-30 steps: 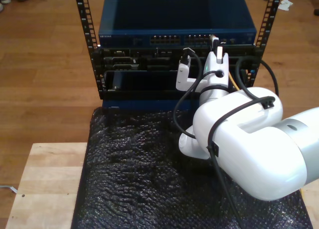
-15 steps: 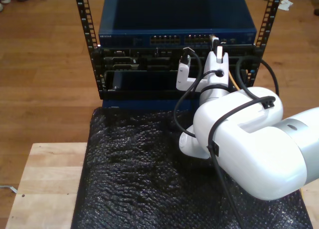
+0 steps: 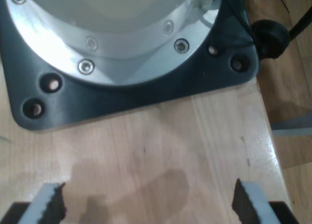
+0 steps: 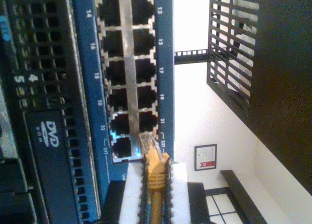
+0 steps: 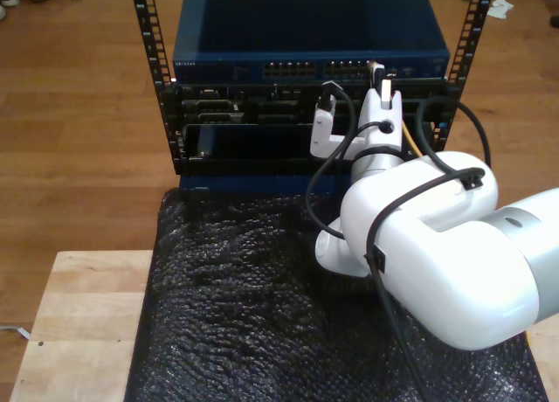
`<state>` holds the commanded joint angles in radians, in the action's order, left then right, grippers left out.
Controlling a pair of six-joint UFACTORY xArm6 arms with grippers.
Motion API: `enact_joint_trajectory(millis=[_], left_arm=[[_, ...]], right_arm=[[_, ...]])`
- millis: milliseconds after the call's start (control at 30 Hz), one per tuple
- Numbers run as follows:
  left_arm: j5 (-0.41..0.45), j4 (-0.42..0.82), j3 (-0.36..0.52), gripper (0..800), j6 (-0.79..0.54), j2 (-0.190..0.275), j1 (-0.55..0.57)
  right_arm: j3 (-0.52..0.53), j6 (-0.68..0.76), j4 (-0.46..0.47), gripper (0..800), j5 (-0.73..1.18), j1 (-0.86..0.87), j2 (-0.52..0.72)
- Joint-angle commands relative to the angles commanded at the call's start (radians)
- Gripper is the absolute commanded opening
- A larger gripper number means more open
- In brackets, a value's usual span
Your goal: Grab the cable and plug it in
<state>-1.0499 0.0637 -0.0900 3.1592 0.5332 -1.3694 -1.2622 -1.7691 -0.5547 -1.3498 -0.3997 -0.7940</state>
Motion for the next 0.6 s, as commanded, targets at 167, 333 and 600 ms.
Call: enact_joint_trajectory(millis=[167, 333, 600], left_arm=[[0.000, 0.000, 0.002, 800, 0.000, 0.000, 0.000], [0.000, 0.000, 0.000, 800, 0.000, 0.000, 0.000], [0.000, 0.000, 0.000, 800, 0.000, 0.000, 0.000]], right_arm=[[-0.006, 0.000, 0.002, 0, -0.002, 0.000, 0.000], [0.002, 0.002, 0.002, 0, -0.002, -0.002, 0.002], [0.017, 0.002, 0.002, 0, -0.003, -0.012, 0.003]])
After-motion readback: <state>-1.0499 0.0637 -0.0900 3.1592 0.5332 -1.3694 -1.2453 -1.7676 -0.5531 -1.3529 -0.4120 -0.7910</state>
